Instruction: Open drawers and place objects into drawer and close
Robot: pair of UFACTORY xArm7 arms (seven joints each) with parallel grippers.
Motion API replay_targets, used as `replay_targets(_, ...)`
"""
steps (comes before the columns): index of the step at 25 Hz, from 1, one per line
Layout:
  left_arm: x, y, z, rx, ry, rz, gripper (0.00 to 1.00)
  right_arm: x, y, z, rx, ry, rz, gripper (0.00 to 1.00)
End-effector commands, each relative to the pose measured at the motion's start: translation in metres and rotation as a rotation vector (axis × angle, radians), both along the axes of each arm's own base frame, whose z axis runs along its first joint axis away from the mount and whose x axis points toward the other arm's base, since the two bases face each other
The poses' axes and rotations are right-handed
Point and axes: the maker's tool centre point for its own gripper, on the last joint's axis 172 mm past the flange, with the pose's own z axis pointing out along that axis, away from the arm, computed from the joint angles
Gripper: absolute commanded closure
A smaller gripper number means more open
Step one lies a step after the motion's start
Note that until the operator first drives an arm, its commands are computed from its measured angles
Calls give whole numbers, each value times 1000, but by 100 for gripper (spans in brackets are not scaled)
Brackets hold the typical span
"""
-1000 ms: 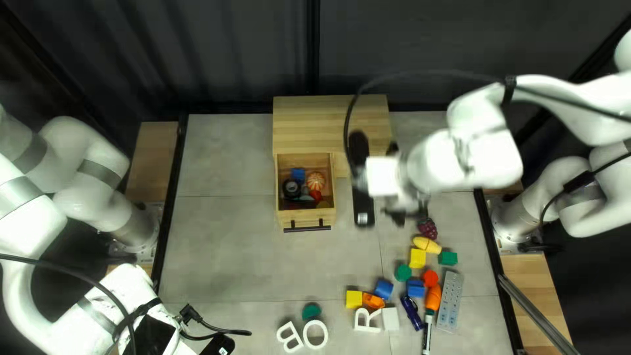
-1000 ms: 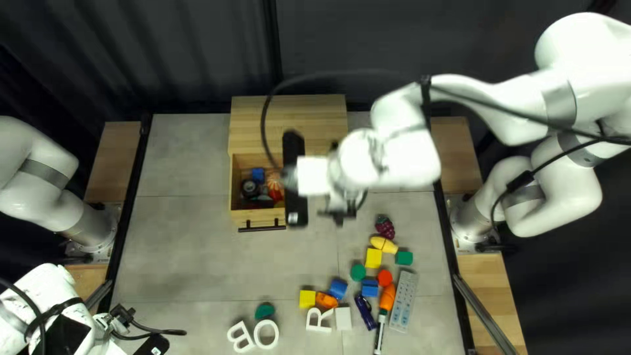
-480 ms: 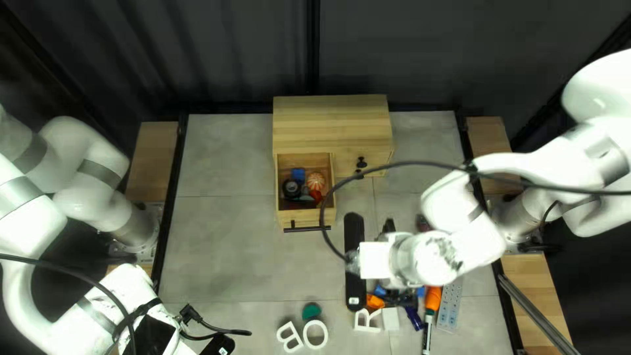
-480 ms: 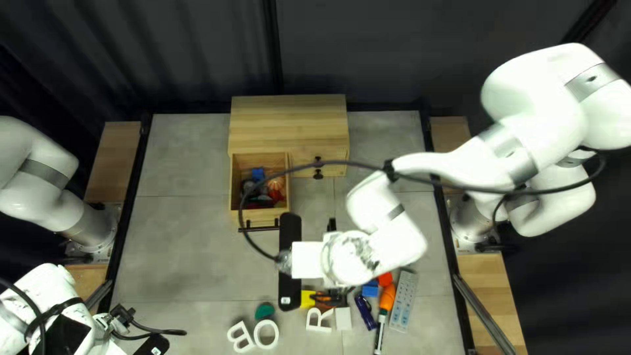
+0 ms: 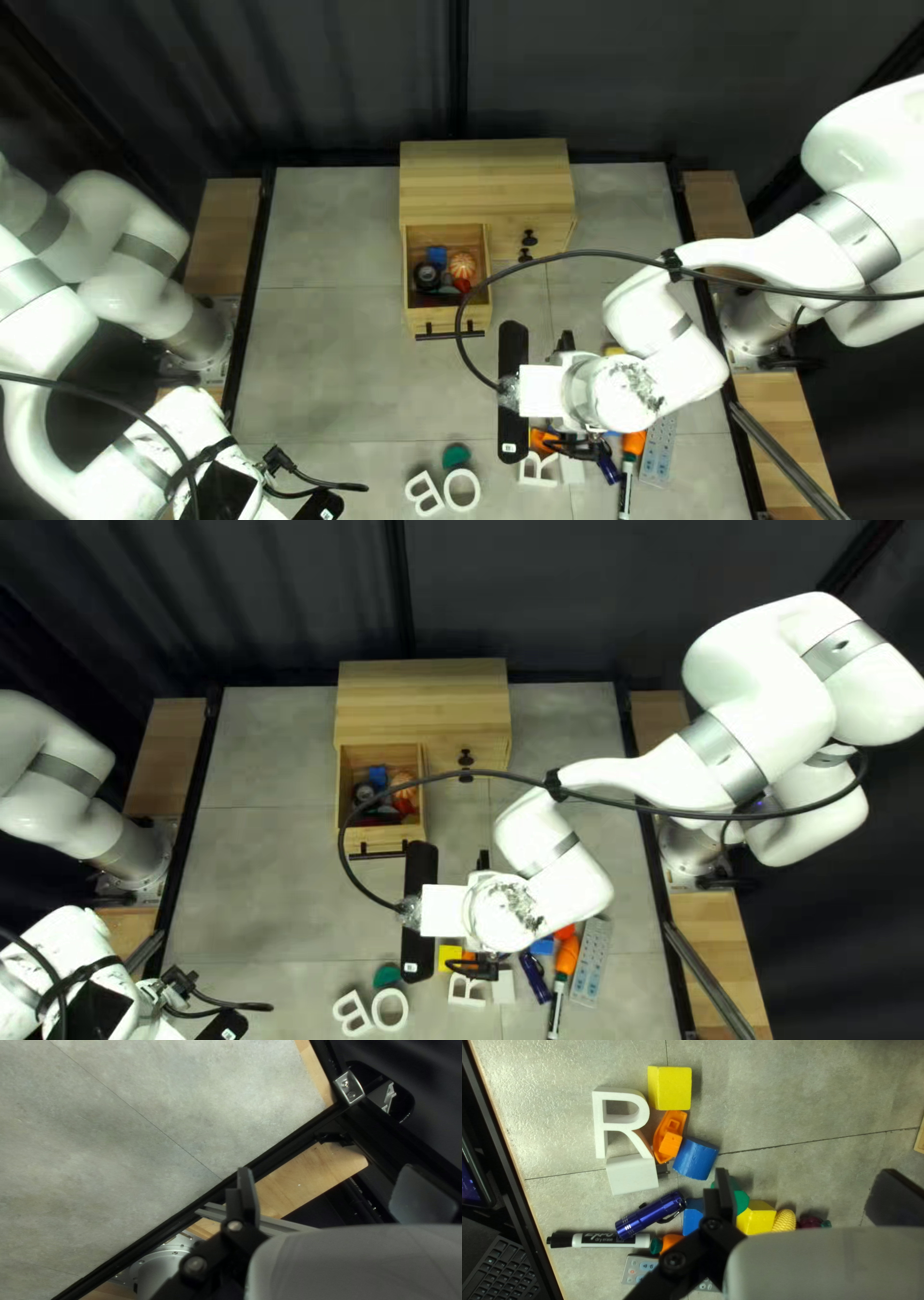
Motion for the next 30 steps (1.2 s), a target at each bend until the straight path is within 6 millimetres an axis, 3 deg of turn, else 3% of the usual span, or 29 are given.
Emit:
replay_targets(1,0,0,0,0,0,0,0,9,13,-6,-39,-39,-35,0)
replay_targets(5,0,0,0,0,0,0,0,13,36,-9,-37,-66,-106,0)
replay_targets(9,0,0,0,0,0,0,0,26,57,-28,3,-82,-201,0)
replay_targets(17,0,0,0,0,0,0,0,49,66,-55,81,-56,-340,0)
replay_targets(30,0,0,0,0,0,0,0,57,59,-99,166,-123,-350,0)
